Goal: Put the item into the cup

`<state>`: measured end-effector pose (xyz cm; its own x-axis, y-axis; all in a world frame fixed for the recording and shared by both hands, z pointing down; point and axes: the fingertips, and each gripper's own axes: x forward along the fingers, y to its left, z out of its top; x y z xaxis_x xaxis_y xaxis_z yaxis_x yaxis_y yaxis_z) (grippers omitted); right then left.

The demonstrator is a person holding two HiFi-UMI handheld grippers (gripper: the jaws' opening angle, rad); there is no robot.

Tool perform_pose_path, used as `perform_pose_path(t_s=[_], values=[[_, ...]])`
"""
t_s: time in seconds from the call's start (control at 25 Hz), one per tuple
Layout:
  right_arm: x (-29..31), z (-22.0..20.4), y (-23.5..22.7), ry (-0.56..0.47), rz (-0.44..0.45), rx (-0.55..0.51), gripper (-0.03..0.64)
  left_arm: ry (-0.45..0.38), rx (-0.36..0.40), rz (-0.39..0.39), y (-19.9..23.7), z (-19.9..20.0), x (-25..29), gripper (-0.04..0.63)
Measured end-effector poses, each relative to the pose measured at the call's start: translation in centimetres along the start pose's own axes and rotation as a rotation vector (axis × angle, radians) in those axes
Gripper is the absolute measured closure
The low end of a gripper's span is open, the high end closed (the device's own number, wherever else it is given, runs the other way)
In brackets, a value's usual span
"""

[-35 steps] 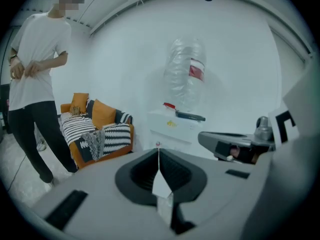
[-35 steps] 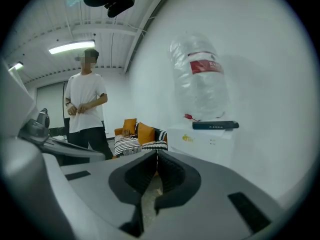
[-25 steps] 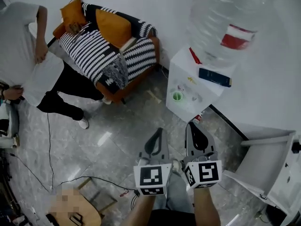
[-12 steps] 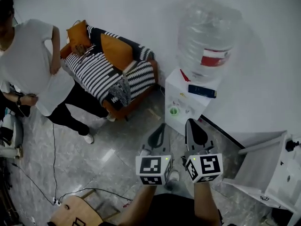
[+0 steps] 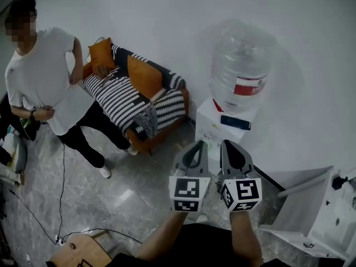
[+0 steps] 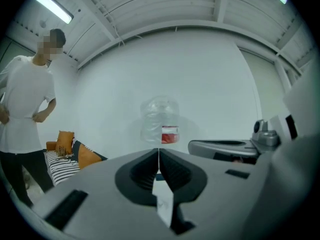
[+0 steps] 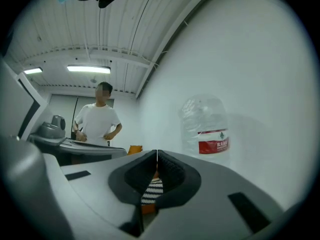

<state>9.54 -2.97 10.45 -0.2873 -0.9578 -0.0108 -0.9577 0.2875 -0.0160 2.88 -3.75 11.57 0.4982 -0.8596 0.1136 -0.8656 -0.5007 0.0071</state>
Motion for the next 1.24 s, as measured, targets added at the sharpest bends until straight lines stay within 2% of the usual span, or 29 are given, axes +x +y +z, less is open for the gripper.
perform_pose_path(t_s=[0.64, 1.04, 1.24], values=[[0.8, 0.5, -1.6, -0.015, 0.047, -0.006, 0.607, -0.012, 0.009, 0.036, -0.8, -0.2, 1.7, 0.581], [1.5, 0.6, -1.5, -0.018, 0.053, -0.077, 0.607, -0.012, 0.016, 0.049, -0.5, -0.2, 2.3, 0.581], [1.7, 0.6, -1.4, -0.016, 0.059, -0.076, 0.607, -0.008, 0.021, 0.05, -0.4, -0.2, 2.5, 0.581]])
